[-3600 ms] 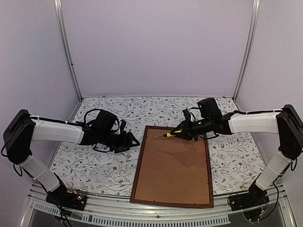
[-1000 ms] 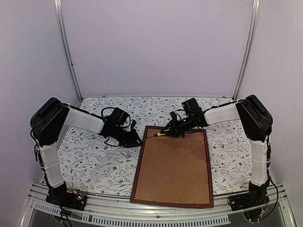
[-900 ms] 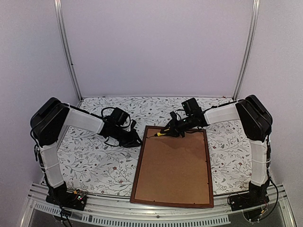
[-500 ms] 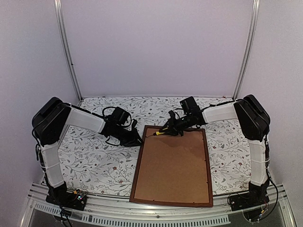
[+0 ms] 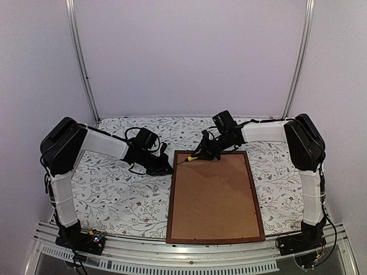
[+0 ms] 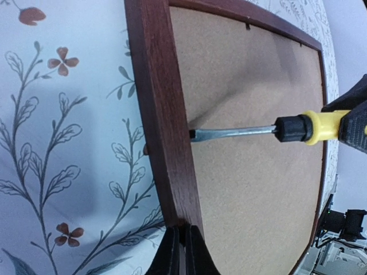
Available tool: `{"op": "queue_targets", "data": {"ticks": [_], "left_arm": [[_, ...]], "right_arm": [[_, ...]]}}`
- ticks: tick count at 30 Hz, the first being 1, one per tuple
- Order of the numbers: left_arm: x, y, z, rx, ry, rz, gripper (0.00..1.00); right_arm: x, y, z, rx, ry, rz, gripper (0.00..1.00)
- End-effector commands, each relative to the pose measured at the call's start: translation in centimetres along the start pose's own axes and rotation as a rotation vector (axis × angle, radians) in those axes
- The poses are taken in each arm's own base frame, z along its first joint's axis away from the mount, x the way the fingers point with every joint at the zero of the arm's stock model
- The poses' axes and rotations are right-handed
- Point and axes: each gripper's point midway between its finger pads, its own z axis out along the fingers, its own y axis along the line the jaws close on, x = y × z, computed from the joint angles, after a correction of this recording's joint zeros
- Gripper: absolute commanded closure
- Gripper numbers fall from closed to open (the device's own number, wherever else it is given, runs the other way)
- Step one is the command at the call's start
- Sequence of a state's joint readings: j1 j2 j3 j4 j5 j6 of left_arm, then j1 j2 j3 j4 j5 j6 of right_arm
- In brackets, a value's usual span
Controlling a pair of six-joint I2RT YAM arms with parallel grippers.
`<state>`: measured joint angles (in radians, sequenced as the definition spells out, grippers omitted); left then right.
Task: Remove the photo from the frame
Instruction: Release the fastener from the backboard.
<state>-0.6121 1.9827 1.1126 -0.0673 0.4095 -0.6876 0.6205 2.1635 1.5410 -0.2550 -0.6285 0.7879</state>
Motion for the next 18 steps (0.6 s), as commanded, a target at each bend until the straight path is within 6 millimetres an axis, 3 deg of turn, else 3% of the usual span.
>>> {"op": "queue_targets", "data": {"ticks": [1,8,18], "left_arm": [[2.5,0.2,2.4,0.000,0.076,0.033,0.95],[3.0,-0.7,2.8,0.018,0.085,0.050,0.96],[3.1,-1.2,2.3,0.026,0.076,0.051,0.96]], "right_arm": [[1.5,0.7,2.4,0.072,0.029,-0.059,1.00],[1.4,2.1,2.8,0.129,0.028,-0.114,1.00],[2.9,4.0,3.6,0.236,0.073,-0.241,1.00]]}}
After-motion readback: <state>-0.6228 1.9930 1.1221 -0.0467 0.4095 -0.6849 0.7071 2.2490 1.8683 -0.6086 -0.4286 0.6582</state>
